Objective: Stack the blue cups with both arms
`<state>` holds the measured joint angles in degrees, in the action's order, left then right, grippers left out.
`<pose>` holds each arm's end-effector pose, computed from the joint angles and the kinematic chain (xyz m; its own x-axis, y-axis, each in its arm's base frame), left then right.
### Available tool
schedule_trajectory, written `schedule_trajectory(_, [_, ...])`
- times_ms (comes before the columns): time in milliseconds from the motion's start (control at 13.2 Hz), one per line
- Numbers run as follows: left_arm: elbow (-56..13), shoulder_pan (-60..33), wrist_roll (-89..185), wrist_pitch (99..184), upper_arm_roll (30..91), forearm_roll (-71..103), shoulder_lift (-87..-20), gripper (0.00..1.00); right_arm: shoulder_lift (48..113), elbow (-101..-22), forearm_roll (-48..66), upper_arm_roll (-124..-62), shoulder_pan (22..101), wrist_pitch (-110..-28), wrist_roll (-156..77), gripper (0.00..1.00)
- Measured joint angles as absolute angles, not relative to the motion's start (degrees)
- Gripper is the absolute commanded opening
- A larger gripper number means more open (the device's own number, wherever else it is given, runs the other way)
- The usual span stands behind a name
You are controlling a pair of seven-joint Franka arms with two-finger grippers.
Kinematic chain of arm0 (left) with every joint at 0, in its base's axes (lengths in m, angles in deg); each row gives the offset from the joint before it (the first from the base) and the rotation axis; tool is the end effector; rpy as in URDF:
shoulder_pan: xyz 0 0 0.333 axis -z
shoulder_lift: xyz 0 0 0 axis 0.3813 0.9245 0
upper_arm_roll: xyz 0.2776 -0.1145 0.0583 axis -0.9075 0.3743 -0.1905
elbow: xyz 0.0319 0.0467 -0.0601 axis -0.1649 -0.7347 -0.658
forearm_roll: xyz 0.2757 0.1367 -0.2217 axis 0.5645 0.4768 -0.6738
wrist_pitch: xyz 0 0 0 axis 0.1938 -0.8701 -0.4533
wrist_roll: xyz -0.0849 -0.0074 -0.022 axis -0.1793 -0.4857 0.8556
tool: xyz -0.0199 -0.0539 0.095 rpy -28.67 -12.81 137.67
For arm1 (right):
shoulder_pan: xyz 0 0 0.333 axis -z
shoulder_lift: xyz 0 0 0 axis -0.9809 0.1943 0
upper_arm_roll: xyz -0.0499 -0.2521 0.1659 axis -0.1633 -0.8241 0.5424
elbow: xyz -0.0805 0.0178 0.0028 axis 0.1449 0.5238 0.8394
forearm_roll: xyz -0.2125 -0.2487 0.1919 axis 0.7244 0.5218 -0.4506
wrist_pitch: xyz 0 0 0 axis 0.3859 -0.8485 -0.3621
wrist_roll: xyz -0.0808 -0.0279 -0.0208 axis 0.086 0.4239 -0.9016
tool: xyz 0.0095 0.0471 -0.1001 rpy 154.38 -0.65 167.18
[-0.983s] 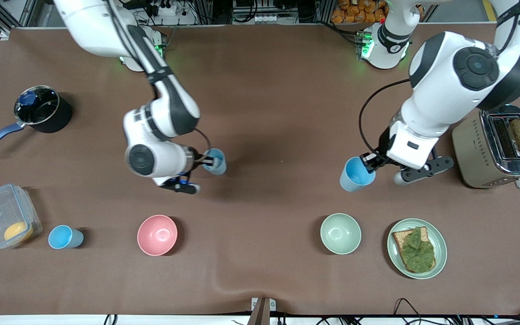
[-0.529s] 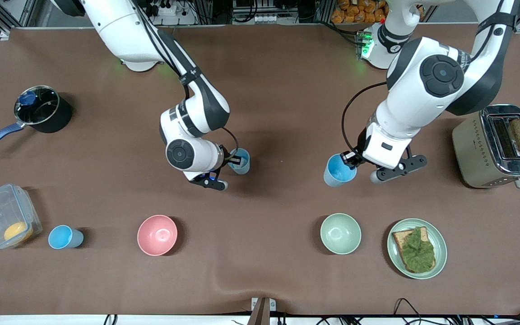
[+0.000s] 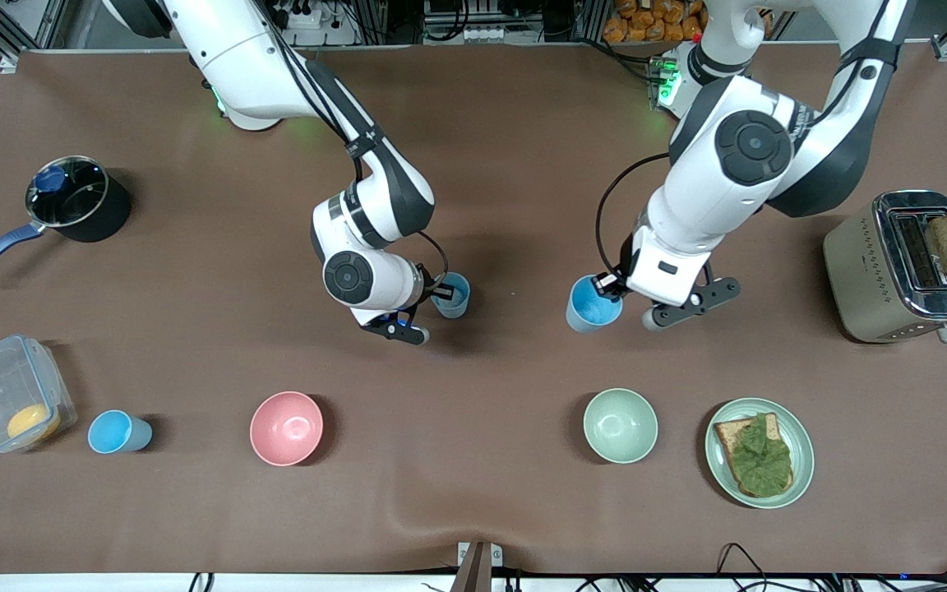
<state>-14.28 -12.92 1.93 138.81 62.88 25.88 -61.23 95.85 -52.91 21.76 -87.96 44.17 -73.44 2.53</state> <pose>0.5658 -0.3020 0.4554 0.9213 0.3883 -0.0215 0.3877 -0.9127 0.1288 0.5378 0.3943 0.2301 0.9041 -0.2475 -0.3482 -0.3096 -0.9413 -0.1346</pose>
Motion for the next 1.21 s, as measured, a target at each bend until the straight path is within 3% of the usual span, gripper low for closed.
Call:
schedule_trajectory(378, [-14.2, -9.8, -3.8, 139.1, 62.9, 25.9, -59.5, 0.0, 93.1, -49.6, 21.8, -89.4, 45.9, -71.7, 2.5, 1.0])
schedule_trajectory(831, [-5.9, 3.6, -11.6, 143.8, 60.8, 25.9, -49.4, 0.0, 79.5, -49.9, 22.3, -90.2, 61.4, -56.4, -5.2, 1.0])
schedule_trajectory(1209, [-4.2, 10.6, -13.3, 148.7, 56.9, 26.2, -43.4, 0.0, 69.2, -56.8, 38.6, -90.4, 72.3, -54.3, -18.4, 1.0])
